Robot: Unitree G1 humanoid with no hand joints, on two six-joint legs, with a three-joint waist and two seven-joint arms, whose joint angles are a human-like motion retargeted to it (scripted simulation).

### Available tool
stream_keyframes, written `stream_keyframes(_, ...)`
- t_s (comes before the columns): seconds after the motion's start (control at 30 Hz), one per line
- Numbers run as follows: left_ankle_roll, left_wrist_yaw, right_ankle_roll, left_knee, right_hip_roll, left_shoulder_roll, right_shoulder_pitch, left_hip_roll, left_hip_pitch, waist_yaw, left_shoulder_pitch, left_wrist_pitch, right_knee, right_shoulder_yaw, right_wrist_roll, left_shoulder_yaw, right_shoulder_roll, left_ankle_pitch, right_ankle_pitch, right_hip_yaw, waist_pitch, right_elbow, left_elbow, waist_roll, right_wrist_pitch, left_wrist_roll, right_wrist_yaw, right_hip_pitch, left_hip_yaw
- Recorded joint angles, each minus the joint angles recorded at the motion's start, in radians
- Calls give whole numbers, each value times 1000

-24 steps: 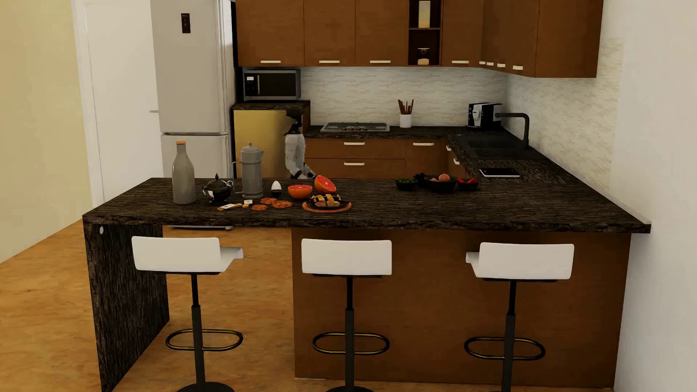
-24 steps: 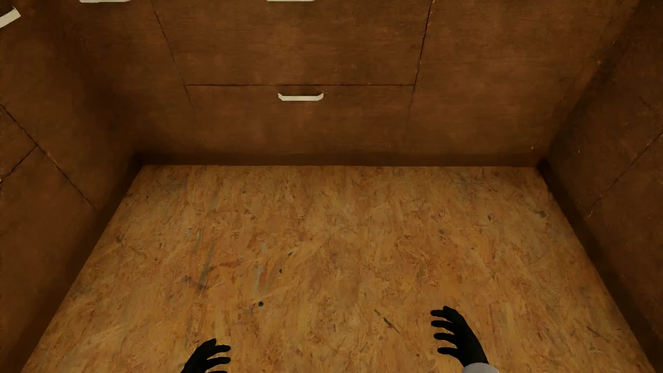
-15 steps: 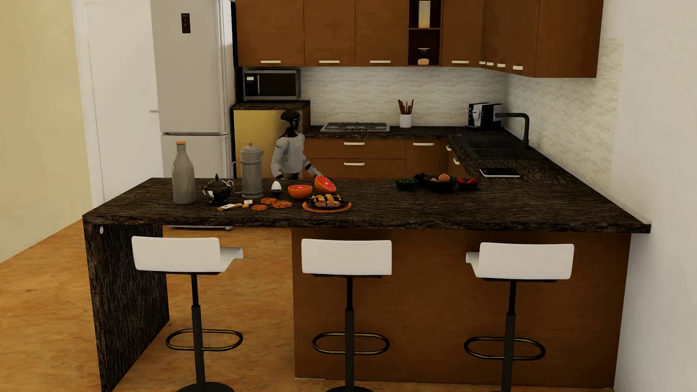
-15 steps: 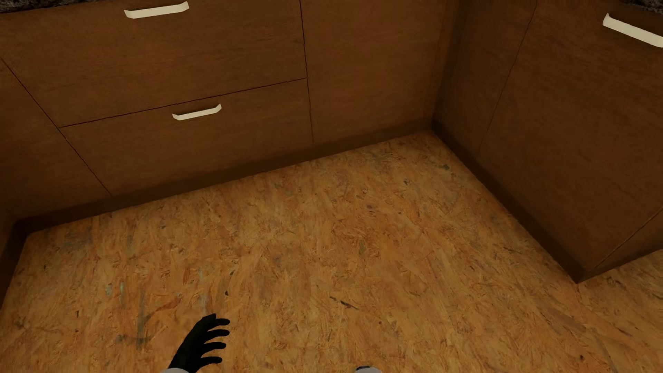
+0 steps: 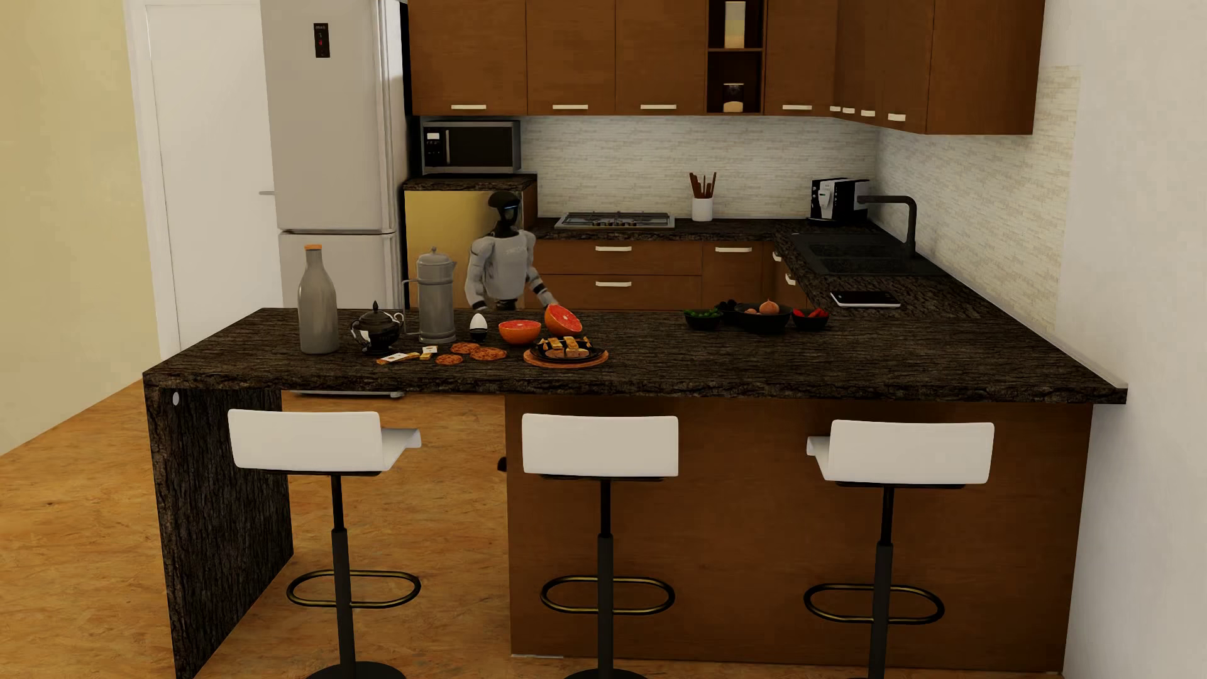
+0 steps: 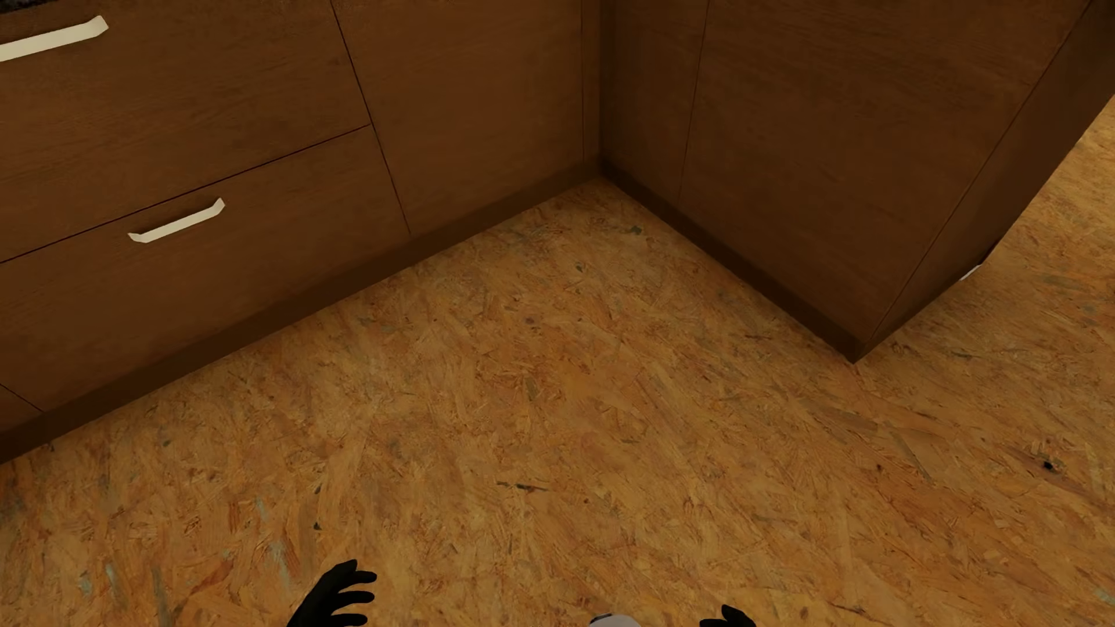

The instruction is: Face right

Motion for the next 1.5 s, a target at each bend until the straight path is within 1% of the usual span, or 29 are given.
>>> stream_keyframes(0.03,0,-16,-27,-8,-15,3,-14,-1,18,4,-15,8,24,33,15,-3,-11,-1,-37,-8,9,1,-9,-11,0,-5,0,-2,16)
stream_keyframes(0.07,-2,-35,7,16,-29,18,-19,4,11,25,-23,4,25,6,32,-14,-16,-18,8,-19,6,-3,-44,-17,5,-14,14,-10,27)
stream_keyframes(0.17,-6,-72,4,120,7,-11,-28,18,-31,25,-3,-52,15,-10,42,-21,-17,5,16,8,15,0,-59,-13,19,-39,34,-11,3)
stream_keyframes(0.27,40,-100,12,49,53,-30,65,19,-55,50,-46,-8,-37,-20,65,-18,2,-16,55,28,16,-12,-53,15,-65,-19,-14,-14,-74)
stream_keyframes(0.33,-80,-91,15,27,38,27,16,20,-35,-23,14,-23,-48,10,66,-7,30,-5,63,24,17,-12,-45,-33,-87,-14,-25,-4,-64)
stream_keyframes(0.37,-75,-80,9,20,33,28,-4,27,-29,-27,23,-13,-56,37,63,-1,19,-3,64,20,9,6,-40,-51,-77,-18,-14,-6,-49)
stream_keyframes(0.4,-16,-71,7,4,14,14,5,25,-6,-16,7,0,-42,30,58,3,10,1,38,5,11,-16,-28,-73,-49,-25,6,-2,-31)
stream_keyframes(0.43,3,-63,19,8,0,-4,2,25,-2,-12,1,11,-42,11,46,-4,2,-3,44,-5,4,-8,-40,-88,-18,-33,29,-2,-22)
stream_keyframes(0.47,-22,-56,21,7,2,-15,0,33,-5,-20,9,14,-71,-26,37,-21,10,-4,89,-7,-9,-11,-49,-87,16,-37,45,1,-17)
stream_keyframes(0.53,-11,-65,-17,-44,20,-7,14,53,11,-31,-7,10,-118,9,41,-8,-10,19,48,-5,-24,-25,-22,-72,62,-42,56,12,1)
stream_keyframes(0.57,-11,-71,-21,-59,19,17,6,58,29,-50,20,-12,-117,-17,36,-3,31,24,24,-6,-19,-24,-32,-80,74,-40,50,16,16)
stream_keyframes(0.67,-2,-85,34,2,4,-1,7,64,12,-45,6,-25,-144,-4,40,-6,4,-13,139,-13,1,-12,-50,-64,62,-43,30,21,31)
stream_keyframes(0.73,-1,-99,16,-18,5,5,-9,65,22,-62,21,-34,-144,28,38,-12,27,-4,109,-8,4,-17,-25,-62,69,-57,23,16,44)
stream_keyframes(0.83,2,-105,17,-13,-1,-7,3,60,26,-55,14,11,-143,0,32,-37,26,-12,110,-5,8,-19,-59,-54,51,-80,30,9,45)
stream_keyframes(0.87,4,-112,45,-16,-6,17,2,56,17,-61,14,18,-134,-6,26,-29,22,-11,97,0,-7,-20,-56,-54,42,-82,30,-11,53)
stream_keyframes(0.9,4,-113,8,-13,-9,11,5,61,25,-63,4,17,-123,15,11,-5,26,-16,84,-7,-2,-27,-44,-55,40,-75,24,-14,63)
stream_keyframes(0.97,5,-103,28,6,-10,-11,9,69,21,-60,-20,2,-121,18,-3,-14,14,-29,89,-15,-4,-15,-39,-48,34,-50,10,-17,69)
stream_keyframes(1.07,4,-86,34,-6,10,-38,32,59,33,-44,18,-32,-176,28,45,-51,12,-39,136,11,1,-7,-38,-29,1,-19,-44,-3,34)
stream_keyframes(1.13,4,-106,24,-40,13,31,46,65,42,-83,23,-5,-192,22,72,-13,19,-20,90,6,2,-28,-26,-39,-12,-44,-43,-4,42)
stream_keyframes(1.2,3,-125,-125,-56,-23,49,33,66,68,-63,-32,16,-95,1,56,9,-12,-14,-77,-48,10,-6,-14,-72,11,-61,-9,-32,69)
stream_keyframes(1.23,-3,-126,-136,-11,-40,45,21,75,62,-38,-39,8,-24,-11,20,19,-6,-42,-126,-69,9,-16,-13,-90,32,-61,2,-51,79)
stream_keyframes(1.27,-8,-115,78,47,-55,21,7,83,46,-8,-33,10,8,7,-23,10,-17,-76,-92,-66,4,-10,-34,-100,44,-53,8,-65,80)
stream_keyframes(1.3,-11,-95,34,72,-50,2,3,78,30,7,-8,6,-21,14,-44,-19,-8,-92,48,-54,-17,-3,-50,-102,47,-40,15,-73,79)
stream_keyframes(1.33,-10,-73,33,112,-25,-26,4,77,13,15,28,1,-63,28,-42,-36,14,-93,138,-31,-20,-23,-73,-88,47,-25,16,-67,58)
stream_keyframes(1.37,12,-58,33,116,3,-18,40,53,2,14,33,9,-93,5,-18,-62,48,-95,158,-4,-23,-57,-66,-63,26,-13,-3,-74,-4)
stream_keyframes(1.4,-24,-60,29,46,11,9,54,58,37,-26,6,27,-67,15,36,-33,30,-105,48,-12,-17,-43,-9,-47,-35,-10,-38,-81,-13)
stream_keyframes(1.43,-47,-64,-10,33,-7,44,56,59,59,-38,-22,48,31,5,82,10,9,-101,-91,-42,-6,-33,13,-60,-77,-13,-55,-94,10)
stream_keyframes(1.47,-18,-62,-68,69,-36,52,47,55,50,-20,-52,62,115,14,104,31,-25,-127,-190,-60,-2,-8,-10,-71,-105,-19,-61,-85,24)
stream_keyframes(1.5,-21,-44,55,151,-36,3,26,59,16,27,-73,48,99,16,105,18,-46,-136,-68,-49,11,15,-28,-59,-112,-25,-56,-91,16)
